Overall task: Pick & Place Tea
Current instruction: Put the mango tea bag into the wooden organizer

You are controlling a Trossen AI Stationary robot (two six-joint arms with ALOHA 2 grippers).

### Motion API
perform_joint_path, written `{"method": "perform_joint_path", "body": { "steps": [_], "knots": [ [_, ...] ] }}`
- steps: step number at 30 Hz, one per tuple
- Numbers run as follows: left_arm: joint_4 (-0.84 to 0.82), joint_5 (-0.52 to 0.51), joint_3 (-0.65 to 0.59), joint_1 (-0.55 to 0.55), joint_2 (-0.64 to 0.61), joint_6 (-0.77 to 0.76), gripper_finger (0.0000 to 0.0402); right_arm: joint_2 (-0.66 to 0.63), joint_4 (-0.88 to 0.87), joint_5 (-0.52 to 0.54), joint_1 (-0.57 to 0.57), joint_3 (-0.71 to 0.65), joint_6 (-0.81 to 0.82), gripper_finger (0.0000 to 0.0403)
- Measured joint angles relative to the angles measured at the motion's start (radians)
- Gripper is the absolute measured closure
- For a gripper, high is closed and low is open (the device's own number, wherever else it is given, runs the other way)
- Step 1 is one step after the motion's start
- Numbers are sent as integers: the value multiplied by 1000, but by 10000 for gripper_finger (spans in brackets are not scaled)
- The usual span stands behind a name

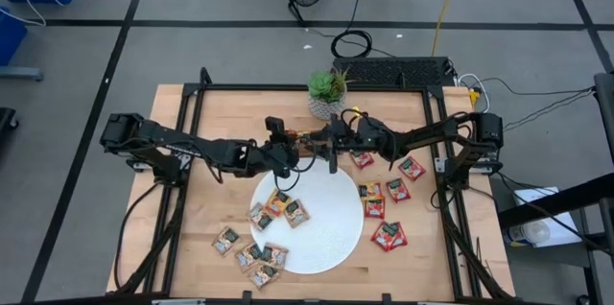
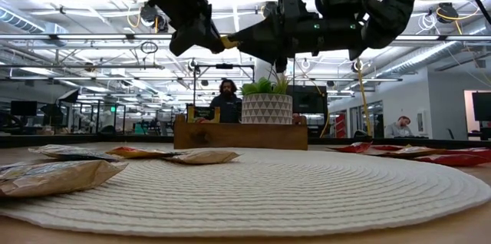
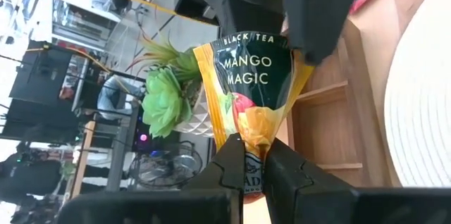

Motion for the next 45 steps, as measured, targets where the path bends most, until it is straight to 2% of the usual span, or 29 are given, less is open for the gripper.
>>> {"method": "perform_joint_path", "body": {
  "steps": [6, 8, 11, 17, 22, 27, 29, 32, 34, 39, 42, 45],
  "knots": [
    [29, 21, 0, 0, 0, 13, 373, 0, 5, 0, 0, 0, -11, 291],
    [29, 23, 0, 1, 0, 5, 373, 0, 5, 2, 0, 0, -27, 320],
    [28, 24, 0, 1, 0, -14, 372, 0, 5, 3, 1, 0, -68, 383],
    [22, 31, 0, 0, 0, -92, 339, -9, -55, 37, 24, 0, -180, 402],
    [31, 29, 0, -30, -18, -106, 324, -111, -351, 36, 44, 4, -285, 403],
    [76, -3, 0, -45, -19, -86, 328, -237, -806, 37, 78, 34, -360, 402],
    [87, 1, 2, -41, -19, -76, 331, -282, -885, 99, 99, 59, -381, 402],
    [107, 6, 2, -32, -19, -74, 337, -314, -880, 231, 131, 57, -375, 402],
    [124, 7, 2, -28, -19, -72, 342, -325, -824, 262, 137, 56, -378, 402],
    [132, 32, 1, -29, -19, -57, 356, -288, -672, 261, 88, 46, -358, 403],
    [127, 33, 1, -28, -19, -57, 359, -250, -623, 257, 53, 44, -364, 386],
    [120, 32, 1, -28, -19, -44, 356, -222, -567, 137, 9, 47, -301, 347]
  ]
}}
